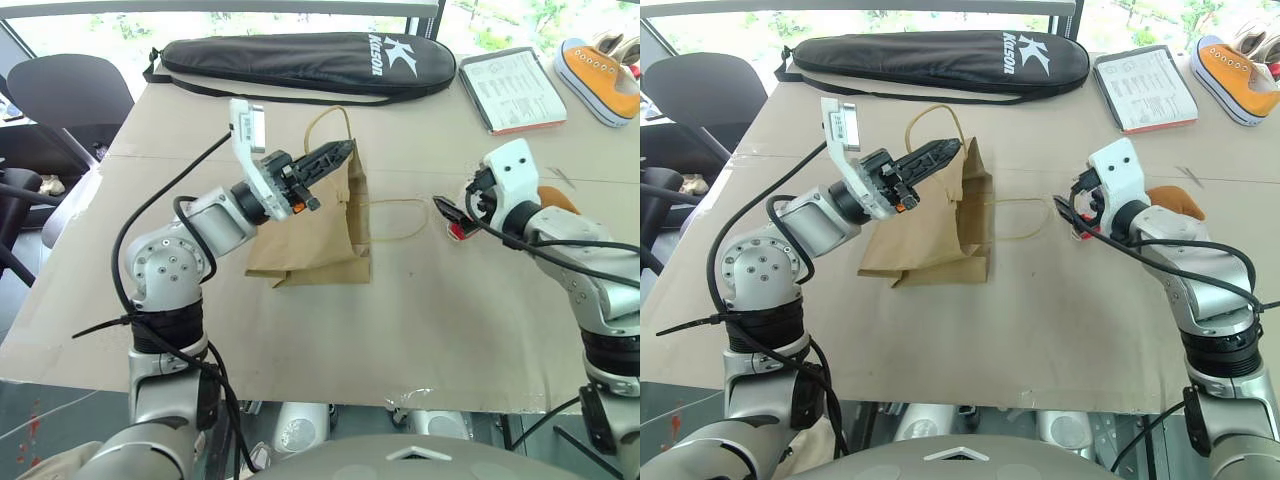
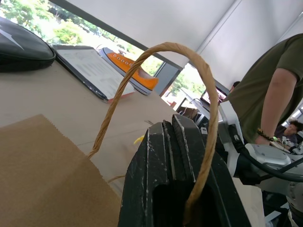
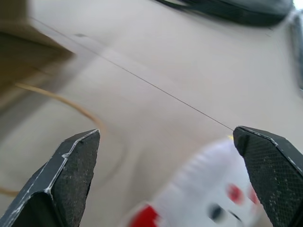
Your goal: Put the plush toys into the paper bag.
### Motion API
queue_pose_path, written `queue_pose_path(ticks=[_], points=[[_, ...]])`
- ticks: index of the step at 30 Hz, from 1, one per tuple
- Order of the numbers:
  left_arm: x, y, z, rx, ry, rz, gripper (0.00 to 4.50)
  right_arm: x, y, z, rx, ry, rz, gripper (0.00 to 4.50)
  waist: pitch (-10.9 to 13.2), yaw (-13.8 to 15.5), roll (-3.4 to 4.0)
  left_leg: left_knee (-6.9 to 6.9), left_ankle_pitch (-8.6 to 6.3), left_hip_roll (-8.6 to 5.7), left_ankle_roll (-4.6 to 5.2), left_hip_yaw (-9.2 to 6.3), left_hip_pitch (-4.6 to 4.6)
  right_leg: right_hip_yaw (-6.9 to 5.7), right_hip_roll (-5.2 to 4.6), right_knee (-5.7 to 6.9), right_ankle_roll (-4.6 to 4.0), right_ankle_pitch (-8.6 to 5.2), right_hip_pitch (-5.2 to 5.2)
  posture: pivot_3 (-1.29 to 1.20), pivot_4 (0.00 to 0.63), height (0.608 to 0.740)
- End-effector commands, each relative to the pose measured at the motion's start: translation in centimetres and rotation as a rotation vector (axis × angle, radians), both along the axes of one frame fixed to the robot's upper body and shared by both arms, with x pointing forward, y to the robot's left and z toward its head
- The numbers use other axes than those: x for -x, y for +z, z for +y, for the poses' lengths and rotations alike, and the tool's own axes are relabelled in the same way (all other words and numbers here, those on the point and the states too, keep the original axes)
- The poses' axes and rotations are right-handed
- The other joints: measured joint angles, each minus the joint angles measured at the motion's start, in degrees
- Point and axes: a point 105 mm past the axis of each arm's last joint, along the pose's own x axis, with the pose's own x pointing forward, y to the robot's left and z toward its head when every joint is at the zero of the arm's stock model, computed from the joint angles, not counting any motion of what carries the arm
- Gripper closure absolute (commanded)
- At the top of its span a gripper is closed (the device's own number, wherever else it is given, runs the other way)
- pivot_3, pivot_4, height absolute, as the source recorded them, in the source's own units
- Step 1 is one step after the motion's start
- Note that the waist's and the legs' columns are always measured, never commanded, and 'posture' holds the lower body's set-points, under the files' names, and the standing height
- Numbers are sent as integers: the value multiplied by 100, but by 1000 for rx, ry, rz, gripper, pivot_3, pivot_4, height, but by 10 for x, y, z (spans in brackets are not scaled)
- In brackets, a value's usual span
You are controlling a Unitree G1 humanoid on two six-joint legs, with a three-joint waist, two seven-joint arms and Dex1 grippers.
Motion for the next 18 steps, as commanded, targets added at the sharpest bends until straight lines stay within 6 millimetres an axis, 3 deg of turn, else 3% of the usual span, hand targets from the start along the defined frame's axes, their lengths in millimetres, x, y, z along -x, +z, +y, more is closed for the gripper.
queue_pose_path(ticks=[1, 3, 6, 9, 10, 12, 13, 18], points=[[6, 14, -2, 10, -11, -59, 4500, -6, -9, -18, 99, -100, 21, 39, 0, 0, 0, 0, 0, 0, 0, 0, 0, 0, 0, 0, 0, 0, 0, 0, 150, 740], [5, 15, -1, 8, -9, -63, 4500, -3, -16, -20, 105, -103, 55, 39, 0, -1, 0, 0, 0, 0, 0, 1, 0, 1, 0, -1, 0, 0, -1, 0, 150, 740], [4, 16, 0, -4, -8, -67, 4500, 0, -15, -13, 41, -77, 52, 1282, 0, 1, 0, 0, 0, 0, 0, -1, 0, 0, 1, 0, 0, 0, 0, 0, 150, 740], [4, 17, -1, -3, -12, -76, 4500, 1, -10, -10, 16, -54, 15, 2865, 0, 0, 0, 0, 0, 0, 0, 0, 0, 1, 1, 0, 0, 0, 0, 0, 150, 740], [5, 18, -2, -22, -2, -114, 4500, 2, -7, -9, 12, -35, -5, 3101, 0, 0, 0, 0, 0, 0, 0, 0, 0, 1, 1, 0, 0, 0, 0, 0, 150, 740], [7, 20, -4, -45, -6, -162, 4500, 4, 1, -4, -17, 20, -53, 4196, 0, 9, 0, 0, 0, 0, 0, 0, 0, 0, 1, -1, 0, 0, 0, 0, 150, 740], [7, 21, -5, -49, -12, -176, 4500, 7, 9, 1, -33, 70, -92, 4481, 0, 10, 0, 0, 0, -1, 0, 0, 0, -1, 2, -2, 0, 0, 0, 0, 150, 740], [11, 36, -10, 8, -111, -229, 4500, 19, 62, 31, -312, 262, -240, 4481, 3, -15, -1, 1, 0, 3, 0, 0, 0, 1, 8, 1, 0, 0, 0, 0, 150, 740]])
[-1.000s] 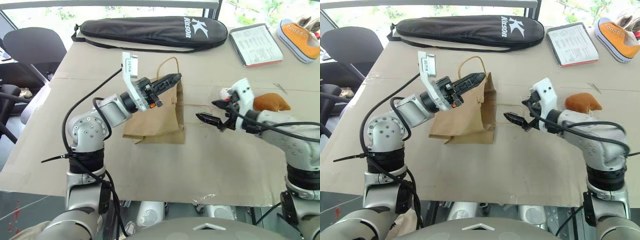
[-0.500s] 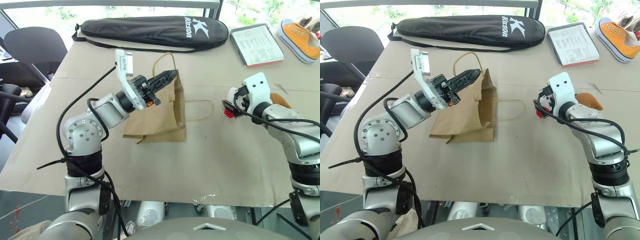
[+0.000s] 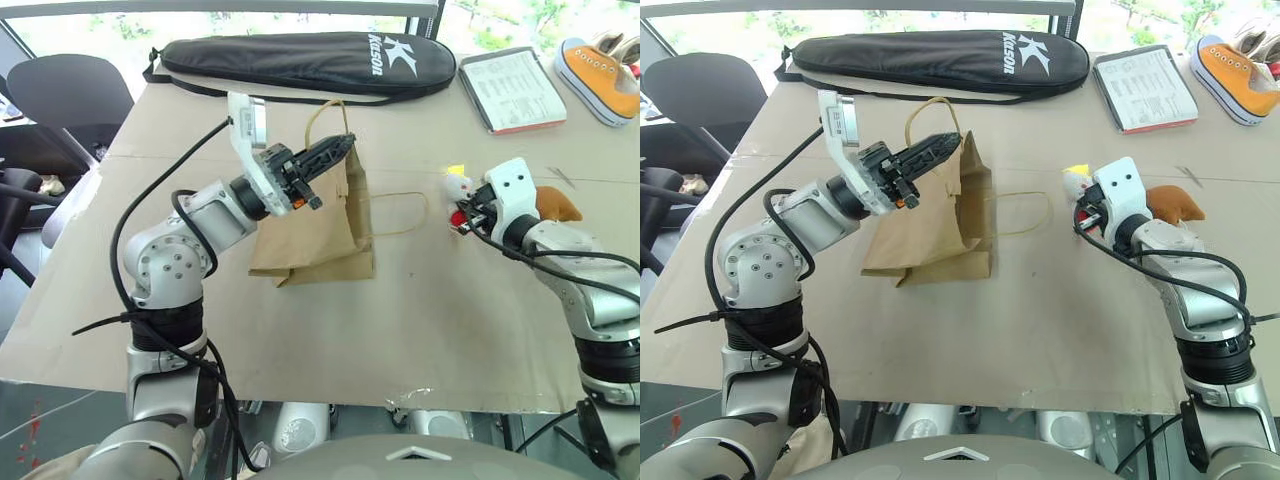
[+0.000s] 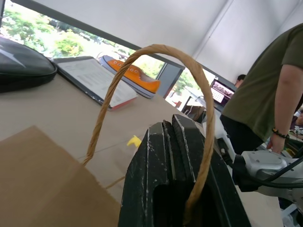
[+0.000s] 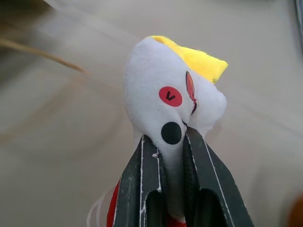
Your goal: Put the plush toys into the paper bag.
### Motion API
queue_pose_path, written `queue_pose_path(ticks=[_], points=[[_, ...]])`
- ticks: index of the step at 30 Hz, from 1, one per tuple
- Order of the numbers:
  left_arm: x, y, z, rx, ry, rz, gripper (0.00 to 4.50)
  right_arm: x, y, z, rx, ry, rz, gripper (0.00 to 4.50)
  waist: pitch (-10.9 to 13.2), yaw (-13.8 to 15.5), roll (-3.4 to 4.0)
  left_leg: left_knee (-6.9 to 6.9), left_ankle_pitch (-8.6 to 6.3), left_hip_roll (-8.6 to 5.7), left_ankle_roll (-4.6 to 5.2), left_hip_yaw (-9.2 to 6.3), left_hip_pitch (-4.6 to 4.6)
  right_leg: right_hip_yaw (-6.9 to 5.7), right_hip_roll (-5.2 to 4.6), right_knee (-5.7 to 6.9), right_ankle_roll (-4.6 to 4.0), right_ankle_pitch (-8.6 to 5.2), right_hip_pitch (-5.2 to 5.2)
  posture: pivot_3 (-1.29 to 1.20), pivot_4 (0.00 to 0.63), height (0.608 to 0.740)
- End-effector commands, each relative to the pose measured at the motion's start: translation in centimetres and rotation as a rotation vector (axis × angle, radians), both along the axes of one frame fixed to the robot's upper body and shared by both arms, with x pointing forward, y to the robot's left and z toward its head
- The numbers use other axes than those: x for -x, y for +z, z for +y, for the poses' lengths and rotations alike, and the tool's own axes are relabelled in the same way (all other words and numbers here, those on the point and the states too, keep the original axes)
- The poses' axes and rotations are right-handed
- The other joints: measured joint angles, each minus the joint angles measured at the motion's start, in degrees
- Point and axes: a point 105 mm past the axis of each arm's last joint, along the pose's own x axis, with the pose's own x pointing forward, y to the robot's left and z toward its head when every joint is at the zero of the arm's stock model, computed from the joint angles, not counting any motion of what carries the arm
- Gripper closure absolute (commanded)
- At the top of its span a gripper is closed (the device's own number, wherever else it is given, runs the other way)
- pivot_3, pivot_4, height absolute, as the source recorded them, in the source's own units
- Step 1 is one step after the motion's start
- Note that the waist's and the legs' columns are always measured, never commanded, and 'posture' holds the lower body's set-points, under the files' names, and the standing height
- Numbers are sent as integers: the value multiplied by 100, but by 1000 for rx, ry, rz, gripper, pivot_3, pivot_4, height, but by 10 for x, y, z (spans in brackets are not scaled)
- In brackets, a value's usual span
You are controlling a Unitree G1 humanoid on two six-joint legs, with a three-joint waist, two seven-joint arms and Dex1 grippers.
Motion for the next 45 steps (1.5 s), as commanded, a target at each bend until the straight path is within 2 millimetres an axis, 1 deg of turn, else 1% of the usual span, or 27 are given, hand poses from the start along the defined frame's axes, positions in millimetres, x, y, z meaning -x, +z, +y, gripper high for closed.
queue_pose_path(ticks=[1, 3, 4, 6, 8, 10, 14, 16, 18, 20, 22, 25, 29, 33, 36, 39, 43, 45], points=[[12, 27, -9, 52, -110, -119, 4500, 10, 64, 16, -207, 120, -179, 4481, 0, -3, 1, 0, 0, 0, 0, -1, 1, 0, 1, 3, 0, 0, 0, 0, 150, 740], [17, 36, -15, 85, -180, -149, 4500, 14, 86, 22, -299, 165, -216, 4481, 0, 6, 1, 0, 0, 0, -1, -2, 2, -1, 0, 4, 0, 0, 1, 0, 150, 740], [20, 42, -19, 98, -214, -168, 4500, 15, 97, 21, -322, 168, -238, 4481, 0, 7, 1, 0, 0, 0, -1, -1, 2, -1, 0, 3, 0, 0, 1, 0, 150, 740], [23, 47, -22, 96, -243, -194, 4500, 14, 109, 15, -327, 144, -262, 4481, 1, 26, 0, 0, 0, -1, 0, -2, 0, -2, -3, 2, 0, 0, 1, 0, 150, 740], [23, 48, -21, 96, -242, -198, 4500, 13, 117, 2, -307, 100, -287, 4481, 0, 40, 0, 1, 0, -3, 0, -2, -1, -3, -5, 0, 0, 0, 2, 0, 150, 740], [21, 37, -19, 58, -216, -187, 4500, 18, 129, -6, -320, 88, -304, 4481, 1, 36, 1, 0, -1, -3, 1, -1, -1, -3, -7, -2, 0, 0, 2, 0, 150, 740], [22, 11, -14, -12, -189, -159, 4500, 27, 145, -14, -324, 92, -323, 4481, 2, -9, 3, -2, 0, -1, 1, 3, 2, 1, -5, 2, -1, 0, 0, 0, 150, 740], [23, -1, -11, -28, -161, -138, 4500, 38, 151, -5, -347, 179, -305, 4481, 2, -18, 4, -2, 0, 2, 1, 2, 3, 1, -3, 3, -1, 0, 0, 0, 150, 740], [25, -6, -10, -19, -148, -125, 4500, 49, 155, 11, -375, 281, -292, 4481, 2, -9, 4, -3, -1, 6, 1, 2, 4, 1, -2, 3, -2, 0, 0, 0, 150, 740], [26, -8, -9, -11, -138, -118, 4500, 53, 156, 26, -425, 342, -273, 4481, 2, -6, 3, -3, -1, 6, 2, 1, 3, 1, -4, 4, -2, 0, 0, 0, 150, 740], [27, -8, -8, -8, -126, -120, 4500, 53, 149, 34, -458, 350, -238, 4481, 2, 2, 3, -3, -2, 4, 3, 2, 3, 2, -7, 4, -1, 0, 1, 0, 150, 740], [26, -6, -6, -3, -105, -122, 4500, 54, 128, 45, -471, 351, -164, 4481, -2, 32, -3, -3, -2, 0, 3, 0, -1, -2, -13, 2, -1, 0, 1, 0, 150, 740], [26, -4, 1, 30, -63, -115, 4500, 60, 91, 51, -508, 345, -35, 4481, -1, 20, -2, -2, -2, 0, 4, -2, -5, -2, -15, -3, -1, 0, 1, 0, 150, 740], [27, -1, 1, 52, -60, -110, 4500, 61, 61, 55, -489, 347, 68, 4481, 0, 6, 0, -2, -2, 0, 4, -3, -5, -3, -14, 2, -1, 0, 0, 0, 150, 740], [27, -1, -3, 55, -76, -107, 4500, 57, 45, 64, -462, 373, 132, 4481, -1, -3, -1, 0, -3, -1, 6, -2, 2, -2, -9, 5, 0, 0, 3, 0, 150, 740], [28, -1, -7, 57, -94, -106, 4500, 46, 30, 74, -417, 386, 193, 4481, -1, -7, -1, 0, -3, 0, 5, -3, 2, -1, -5, 5, -1, 0, 2, 0, 150, 740], [27, -2, -11, 58, -107, -104, 4500, 34, 16, 94, -345, 431, 264, 4481, 0, -3, -1, 0, -2, -1, 5, -2, 2, 0, -3, 4, -1, 0, 1, 0, 150, 740], [28, -3, -14, 58, -116, -102, 4500, 26, 12, 103, -328, 449, 281, 4481, 0, -4, -1, 0, -2, 0, 4, -1, 2, 0, -3, 3, -1, 0, 1, 0, 150, 740]])
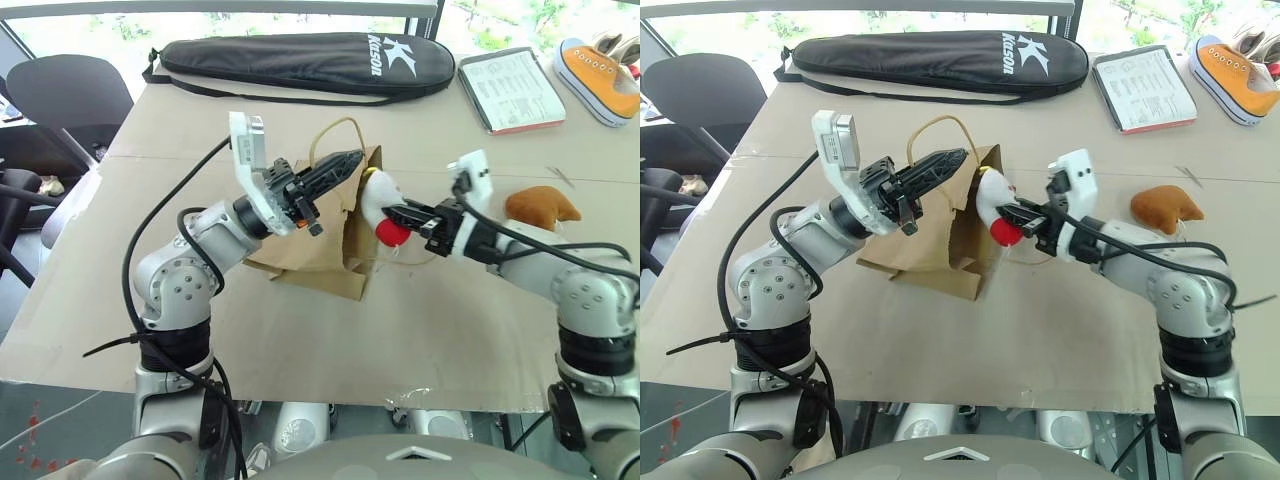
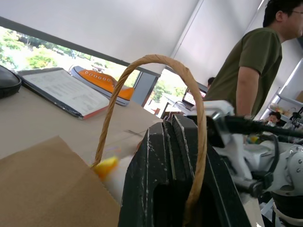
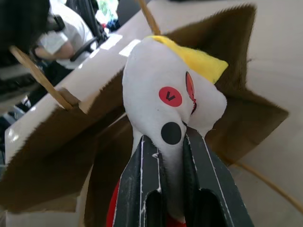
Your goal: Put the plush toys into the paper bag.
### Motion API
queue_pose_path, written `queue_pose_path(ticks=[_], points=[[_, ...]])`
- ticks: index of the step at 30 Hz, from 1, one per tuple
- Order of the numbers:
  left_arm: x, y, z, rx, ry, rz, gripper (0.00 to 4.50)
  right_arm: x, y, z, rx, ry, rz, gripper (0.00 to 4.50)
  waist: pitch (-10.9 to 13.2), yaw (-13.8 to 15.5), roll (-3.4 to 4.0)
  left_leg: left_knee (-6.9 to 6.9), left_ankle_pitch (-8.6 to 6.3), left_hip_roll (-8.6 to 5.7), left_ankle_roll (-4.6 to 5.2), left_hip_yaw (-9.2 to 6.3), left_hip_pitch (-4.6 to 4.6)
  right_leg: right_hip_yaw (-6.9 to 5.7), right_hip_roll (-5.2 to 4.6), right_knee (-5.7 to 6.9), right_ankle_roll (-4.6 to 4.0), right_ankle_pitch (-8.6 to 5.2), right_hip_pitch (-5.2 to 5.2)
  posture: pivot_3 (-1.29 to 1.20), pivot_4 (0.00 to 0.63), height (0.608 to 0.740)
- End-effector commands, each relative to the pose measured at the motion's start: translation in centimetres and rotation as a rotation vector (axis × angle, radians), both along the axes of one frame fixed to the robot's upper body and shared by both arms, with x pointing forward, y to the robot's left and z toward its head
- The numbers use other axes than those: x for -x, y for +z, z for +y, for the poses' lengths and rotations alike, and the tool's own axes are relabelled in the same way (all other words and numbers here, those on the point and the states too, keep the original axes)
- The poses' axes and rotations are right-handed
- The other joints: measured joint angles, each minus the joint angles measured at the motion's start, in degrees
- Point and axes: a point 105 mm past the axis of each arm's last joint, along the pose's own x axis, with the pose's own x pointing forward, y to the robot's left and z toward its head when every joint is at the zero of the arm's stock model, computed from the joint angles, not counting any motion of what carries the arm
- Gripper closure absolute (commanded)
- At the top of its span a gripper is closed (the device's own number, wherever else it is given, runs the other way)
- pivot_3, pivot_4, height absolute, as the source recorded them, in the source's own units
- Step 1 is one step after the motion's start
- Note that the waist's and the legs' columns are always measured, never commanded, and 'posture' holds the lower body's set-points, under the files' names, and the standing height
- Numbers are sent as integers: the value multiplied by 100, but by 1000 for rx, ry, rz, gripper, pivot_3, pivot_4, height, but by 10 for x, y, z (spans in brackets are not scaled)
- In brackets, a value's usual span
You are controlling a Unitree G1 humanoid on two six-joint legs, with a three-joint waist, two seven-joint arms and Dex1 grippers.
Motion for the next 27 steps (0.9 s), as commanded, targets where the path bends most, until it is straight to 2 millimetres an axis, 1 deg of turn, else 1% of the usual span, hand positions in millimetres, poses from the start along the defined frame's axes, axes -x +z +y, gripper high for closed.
queue_pose_path(ticks=[1, 3, 5, 8, 12, 14, 16, 19, 23, 27], points=[[9, 7, -9, 12, -49, -43, 4500, -13, 2, 18, 16, 55, -18, 4481, 0, 1, 0, 0, 0, 0, 0, -1, 0, -1, 0, 1, 0, 0, 0, 0, 150, 740], [12, 4, -11, 13, -56, -36, 4500, -19, -3, 33, 32, 120, 21, 4481, 0, -13, 0, 0, 0, 0, 0, 0, 0, -1, 1, 0, 0, 0, 0, 0, 150, 740], [13, -1, -13, 11, -58, -28, 4500, -22, -6, 43, 34, 171, 39, 4481, 0, -7, 0, 0, 0, 0, 0, 0, 0, -1, 1, 1, 0, 0, -1, 0, 150, 740], [15, -8, -13, 6, -50, -12, 4500, -13, -11, 56, 48, 325, 31, 4481, 0, 8, 1, -1, 0, 2, 0, -4, -2, -4, 1, -3, 0, 0, -1, 0, 150, 740], [16, -11, -12, 6, -35, -7, 4500, -11, -28, 58, 134, 404, -5, 3014, 0, 11, 0, 0, -1, 0, 1, -3, -6, -5, -5, -7, 0, 0, 0, 0, 150, 740], [15, -11, -9, 13, -16, -8, 4500, -9, -36, 54, 189, 425, -48, 2002, 0, 6, 1, 2, -1, -1, 1, -2, -5, -5, -6, -5, 0, 1, 0, 0, 150, 740], [15, -12, -5, 11, 4, -12, 4500, -7, -36, 46, 208, 429, -79, 1152, 0, 11, 0, 2, -1, 0, 1, -3, -5, -5, -7, -4, 0, 1, 0, 0, 150, 740], [14, -11, -1, 1, 21, -28, 4500, -11, -24, 28, 200, 382, -135, 1152, 1, 10, 0, 2, -1, 0, 1, -5, -5, -7, -9, -3, 0, 1, 0, 0, 150, 740], [6, 1, 2, -20, 23, -92, 4500, -12, -3, 4, 202, 317, -190, 1152, 1, 22, 0, 2, -1, 0, 1, -4, -5, -8, -11, -2, 0, 1, 0, 0, 150, 740], [-4, 18, -2, -67, -7, -191, 4500, -12, 8, -5, 206, 248, -214, 1152, 1, 21, 0, 4, -1, -1, 1, -4, -3, -8, -9, -2, 0, 1, 1, 0, 150, 740]])
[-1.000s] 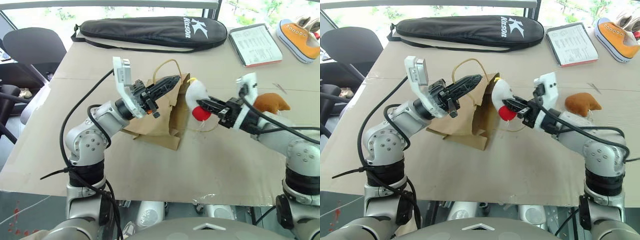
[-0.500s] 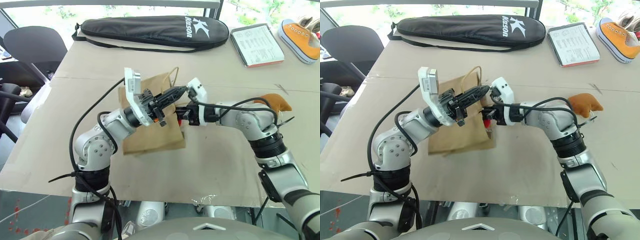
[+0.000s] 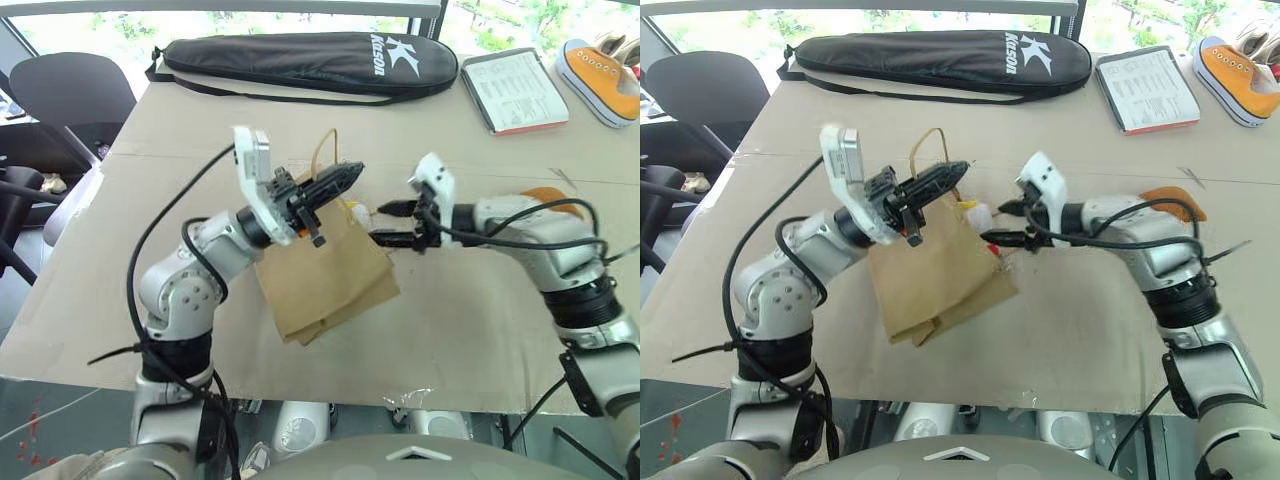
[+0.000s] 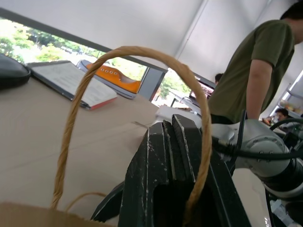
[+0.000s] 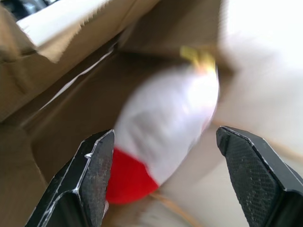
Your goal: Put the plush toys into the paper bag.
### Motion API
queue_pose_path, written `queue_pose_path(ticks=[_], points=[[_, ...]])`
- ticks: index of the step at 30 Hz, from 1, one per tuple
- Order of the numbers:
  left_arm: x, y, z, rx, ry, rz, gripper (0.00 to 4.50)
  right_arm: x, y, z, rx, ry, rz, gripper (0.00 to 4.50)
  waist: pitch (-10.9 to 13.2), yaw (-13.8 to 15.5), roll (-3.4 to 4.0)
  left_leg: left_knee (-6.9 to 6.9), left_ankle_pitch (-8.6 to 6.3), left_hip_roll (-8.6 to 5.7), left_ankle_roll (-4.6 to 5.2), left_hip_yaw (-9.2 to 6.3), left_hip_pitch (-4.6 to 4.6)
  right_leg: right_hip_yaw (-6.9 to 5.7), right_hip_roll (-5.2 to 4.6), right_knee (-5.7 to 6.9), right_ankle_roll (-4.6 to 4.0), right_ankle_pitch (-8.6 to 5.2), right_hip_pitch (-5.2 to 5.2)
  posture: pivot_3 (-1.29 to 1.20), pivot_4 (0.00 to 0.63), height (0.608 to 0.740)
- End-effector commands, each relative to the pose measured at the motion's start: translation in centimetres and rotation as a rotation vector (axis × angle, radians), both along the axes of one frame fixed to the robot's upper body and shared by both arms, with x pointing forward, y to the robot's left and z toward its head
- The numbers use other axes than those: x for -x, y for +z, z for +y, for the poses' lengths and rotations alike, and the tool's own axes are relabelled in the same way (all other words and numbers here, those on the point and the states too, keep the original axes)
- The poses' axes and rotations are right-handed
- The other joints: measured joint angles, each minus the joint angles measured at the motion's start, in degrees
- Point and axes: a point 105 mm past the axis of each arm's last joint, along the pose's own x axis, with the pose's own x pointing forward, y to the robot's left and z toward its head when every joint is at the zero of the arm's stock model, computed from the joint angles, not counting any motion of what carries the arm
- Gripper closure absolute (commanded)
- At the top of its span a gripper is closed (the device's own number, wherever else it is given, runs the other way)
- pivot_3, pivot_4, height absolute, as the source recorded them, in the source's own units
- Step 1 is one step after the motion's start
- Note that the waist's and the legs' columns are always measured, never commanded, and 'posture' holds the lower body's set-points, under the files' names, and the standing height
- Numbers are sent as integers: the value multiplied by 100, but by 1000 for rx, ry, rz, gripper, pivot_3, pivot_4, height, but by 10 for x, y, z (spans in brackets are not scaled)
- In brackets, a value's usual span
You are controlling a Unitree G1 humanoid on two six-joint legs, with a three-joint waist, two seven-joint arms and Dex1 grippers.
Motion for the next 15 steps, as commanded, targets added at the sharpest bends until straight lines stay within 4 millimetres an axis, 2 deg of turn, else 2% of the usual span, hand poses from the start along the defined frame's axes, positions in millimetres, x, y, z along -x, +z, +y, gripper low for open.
queue_pose_path(ticks=[1, 9, 15], points=[[-7, 26, -3, -40, -42, -148, 4500, 6, 18, -2, -28, -25, -59, 1152, 0, -3, 0, 0, 0, 0, 0, 0, 0, 0, 4, 0, 0, 0, 0, 0, 150, 740], [-36, 63, -9, -123, -135, -299, 4500, 7, 34, 0, -80, -154, -156, 1152, 1, -4, -1, -1, 0, -1, 0, 4, -2, 3, 10, -5, 1, -1, -2, 0, 150, 740], [-48, 58, -5, -172, -127, -304, 4500, 10, 47, -1, -127, -254, -239, 1152, 1, -16, 0, -1, 1, 1, -1, 5, -3, 4, 11, -2, 1, -1, -6, 0, 150, 740]])
